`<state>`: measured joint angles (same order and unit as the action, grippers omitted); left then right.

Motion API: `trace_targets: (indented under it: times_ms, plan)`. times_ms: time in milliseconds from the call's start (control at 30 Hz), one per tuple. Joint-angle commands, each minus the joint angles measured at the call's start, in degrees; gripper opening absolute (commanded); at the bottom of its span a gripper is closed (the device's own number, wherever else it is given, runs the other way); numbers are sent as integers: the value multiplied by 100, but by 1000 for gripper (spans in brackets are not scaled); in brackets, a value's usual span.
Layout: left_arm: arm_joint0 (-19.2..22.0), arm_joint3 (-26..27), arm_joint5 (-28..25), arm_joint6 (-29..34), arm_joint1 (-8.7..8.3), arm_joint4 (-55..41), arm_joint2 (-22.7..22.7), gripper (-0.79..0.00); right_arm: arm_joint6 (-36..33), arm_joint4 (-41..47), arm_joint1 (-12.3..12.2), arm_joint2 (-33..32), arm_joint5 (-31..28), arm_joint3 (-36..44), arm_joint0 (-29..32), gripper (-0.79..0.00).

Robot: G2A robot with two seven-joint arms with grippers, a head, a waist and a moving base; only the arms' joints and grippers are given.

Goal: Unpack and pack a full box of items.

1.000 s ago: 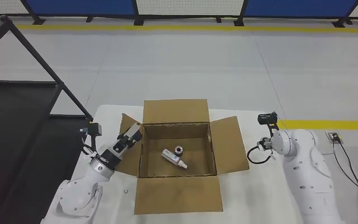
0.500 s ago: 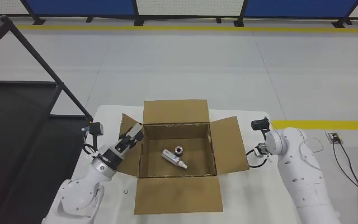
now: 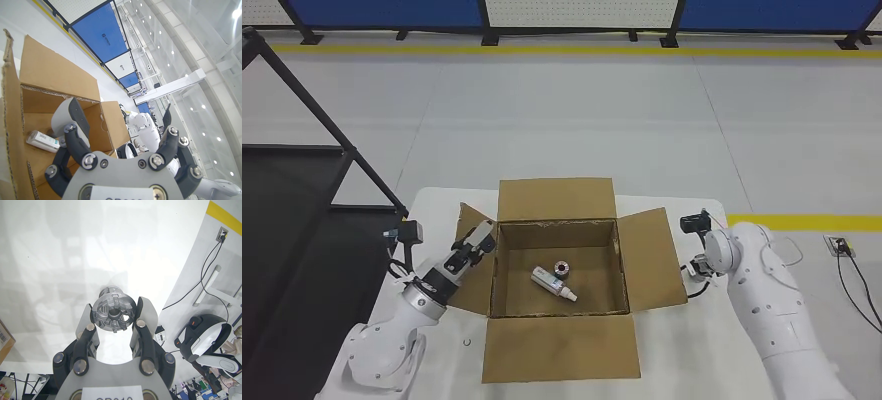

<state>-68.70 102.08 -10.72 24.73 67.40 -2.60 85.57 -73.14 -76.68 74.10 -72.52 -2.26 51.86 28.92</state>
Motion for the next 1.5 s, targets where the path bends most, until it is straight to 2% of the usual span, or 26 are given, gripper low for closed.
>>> trace_targets:
  times_ms: [0, 133, 233, 367, 400, 433, 533, 633, 667, 833, 1000, 1200, 1333, 1467]
  plan:
    - [-7, -3, -5, -2, -2, -12, 11, 0, 8, 15, 8, 30, -18, -98, -50, -474]
    - [-13, -8, -26, 11, -6, -28, 22, 0, 52, 35, 23, 81, -12, -240, -123, -471]
    - [-12, -18, -35, 16, -9, -33, 25, 0, 65, 54, 29, 101, -2, -311, -163, -425]
    - [-5, -39, -45, 30, -11, -55, 28, 0, 70, 77, 28, 109, 15, -350, -183, -403]
    - [-3, -46, -52, 33, -12, -60, 29, 0, 67, 80, 27, 110, 19, -353, -186, -376]
    - [-2, -50, -61, 37, -13, -65, 30, 0, 65, 84, 26, 109, 22, -356, -189, -268]
    - [0, -64, -91, 41, -16, -68, 34, 0, 65, 99, 19, 99, 29, -360, -192, -249]
    - [4, -72, -100, 54, -19, -64, 33, 0, 98, 135, 6, 61, 40, -324, -180, -49]
    - [6, -71, -106, 58, -19, -72, 34, 0, 110, 146, -2, 43, 34, -301, -170, -15]
    - [19, -71, -113, 68, -24, -78, 44, 0, 281, 192, -69, -201, 299, 72, -58, 0]
    - [26, -62, -117, 64, -29, -66, 49, 0, 635, 222, -188, -708, 813, 1254, 388, 0]
    - [-4, -23, -128, 60, -35, -76, 70, 0, 941, 361, -262, -1275, 1544, 3428, 1287, 0]
    - [-53, -25, -163, 41, -39, -90, 89, 0, 1217, 443, -247, -1182, 1645, 4790, 1915, 0]
    - [-114, -19, -203, -12, -42, -133, 134, 0, 1426, 588, -224, -864, 1386, 5578, 2304, 0]
